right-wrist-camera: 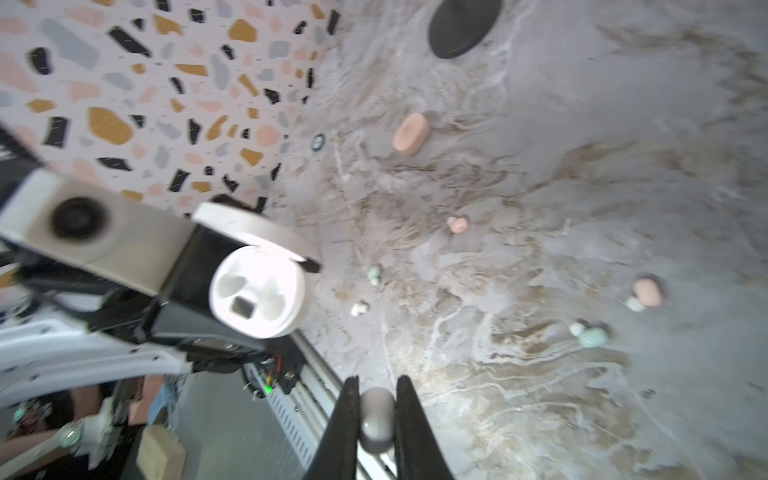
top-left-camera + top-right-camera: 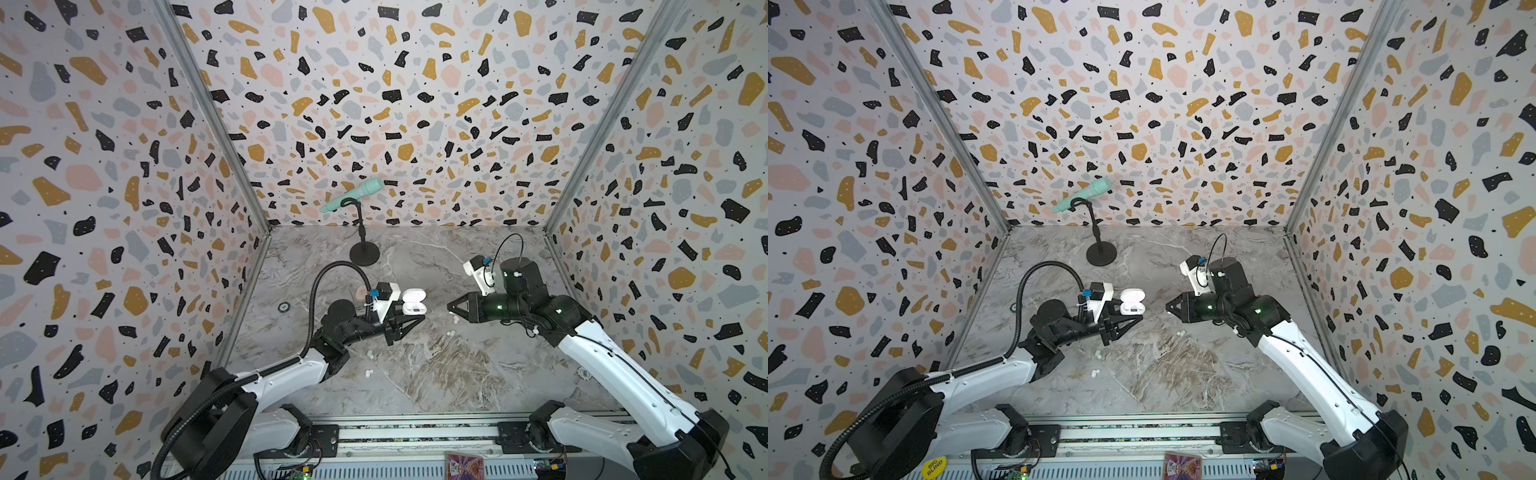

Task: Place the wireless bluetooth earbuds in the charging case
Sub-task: 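Close the right gripper on the white earbud and lift it, then carry the white earbud to the case and press it into a slot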

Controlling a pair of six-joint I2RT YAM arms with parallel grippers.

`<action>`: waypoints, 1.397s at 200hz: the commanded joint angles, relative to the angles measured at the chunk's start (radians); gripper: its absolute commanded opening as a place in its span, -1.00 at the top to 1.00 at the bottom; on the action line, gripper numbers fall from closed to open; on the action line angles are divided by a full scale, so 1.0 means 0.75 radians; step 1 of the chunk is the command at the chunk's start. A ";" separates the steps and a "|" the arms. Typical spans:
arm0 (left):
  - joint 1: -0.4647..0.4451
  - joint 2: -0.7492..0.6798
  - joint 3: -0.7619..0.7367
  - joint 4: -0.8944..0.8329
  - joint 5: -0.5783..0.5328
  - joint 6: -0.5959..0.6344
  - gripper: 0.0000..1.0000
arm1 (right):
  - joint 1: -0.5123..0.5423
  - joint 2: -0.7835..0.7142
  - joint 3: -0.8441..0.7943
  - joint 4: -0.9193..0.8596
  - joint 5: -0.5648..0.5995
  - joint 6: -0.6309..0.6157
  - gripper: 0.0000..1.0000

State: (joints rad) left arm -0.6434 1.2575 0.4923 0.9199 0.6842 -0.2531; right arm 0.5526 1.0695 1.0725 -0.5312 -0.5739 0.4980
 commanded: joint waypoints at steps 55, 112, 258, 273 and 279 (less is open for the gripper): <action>-0.090 0.119 0.135 0.242 0.134 0.016 0.74 | 0.010 -0.096 -0.021 0.232 -0.387 0.006 0.75; -0.102 0.102 0.183 0.166 0.183 0.079 0.75 | 0.041 -0.057 -0.019 0.292 -0.377 0.033 0.75; -0.117 0.025 0.180 0.076 0.203 0.154 0.77 | 0.054 -0.021 -0.031 0.262 -0.301 0.034 0.72; -0.116 0.026 0.178 0.076 0.202 0.155 0.77 | 0.055 -0.016 -0.017 0.247 -0.289 0.031 0.58; -0.118 0.026 0.175 0.075 0.201 0.156 0.77 | 0.055 -0.016 -0.007 0.240 -0.284 0.030 0.53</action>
State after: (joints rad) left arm -0.7235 1.3025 0.6041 0.9340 0.8127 -0.1493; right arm 0.5884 1.0584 1.0481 -0.3244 -0.8124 0.5301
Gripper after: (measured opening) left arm 0.432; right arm 0.200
